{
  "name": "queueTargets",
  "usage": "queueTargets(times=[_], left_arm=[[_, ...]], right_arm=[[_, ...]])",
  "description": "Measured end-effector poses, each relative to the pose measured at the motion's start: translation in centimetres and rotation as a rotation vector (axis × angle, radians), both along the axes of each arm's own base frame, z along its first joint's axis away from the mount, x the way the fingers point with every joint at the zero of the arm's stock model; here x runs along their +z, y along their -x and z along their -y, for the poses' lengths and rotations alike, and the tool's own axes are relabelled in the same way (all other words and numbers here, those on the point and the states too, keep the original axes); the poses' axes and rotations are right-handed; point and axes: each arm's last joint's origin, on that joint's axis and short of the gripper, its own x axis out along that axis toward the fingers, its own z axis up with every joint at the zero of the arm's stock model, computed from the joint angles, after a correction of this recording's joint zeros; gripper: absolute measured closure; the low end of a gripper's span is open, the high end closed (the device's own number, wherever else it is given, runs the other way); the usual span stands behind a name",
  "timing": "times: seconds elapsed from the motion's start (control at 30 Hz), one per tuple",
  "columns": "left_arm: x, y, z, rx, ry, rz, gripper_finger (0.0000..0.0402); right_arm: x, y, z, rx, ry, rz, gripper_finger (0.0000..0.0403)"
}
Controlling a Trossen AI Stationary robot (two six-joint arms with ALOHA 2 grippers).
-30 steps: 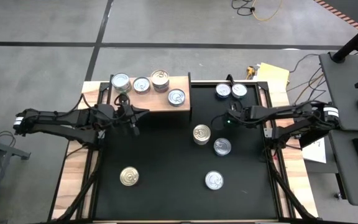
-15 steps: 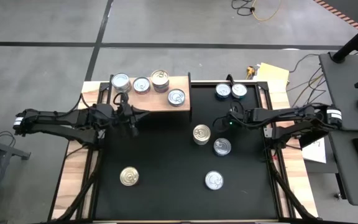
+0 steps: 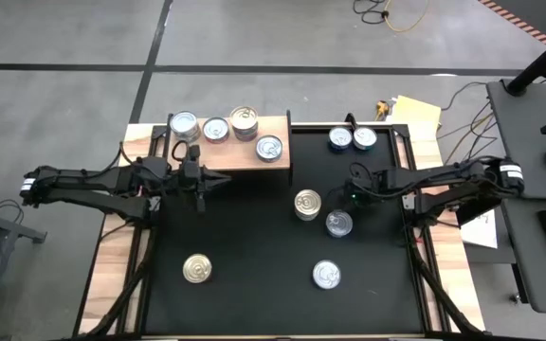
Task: Stack canned seafood by type on shelf
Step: Move the blue tuna can to the bottom right of the table
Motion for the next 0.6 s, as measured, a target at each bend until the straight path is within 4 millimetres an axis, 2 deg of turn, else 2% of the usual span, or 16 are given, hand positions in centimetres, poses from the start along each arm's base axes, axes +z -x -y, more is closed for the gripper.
queueTargets(times=[0.27, 0.6], left_arm=[[0.0, 0.0, 0.2, -0.011, 0.004, -0.003, 0.0401], [0.0, -0.2, 1.4, -0.078, 0.001, 0.006, 0.0402]], right_arm=[[1.4, 0.3, -1.8, 0.022, -0.148, -0.109, 0.0394], [1.5, 0.3, -5.1, 0.054, -0.210, -0.109, 0.0394]])
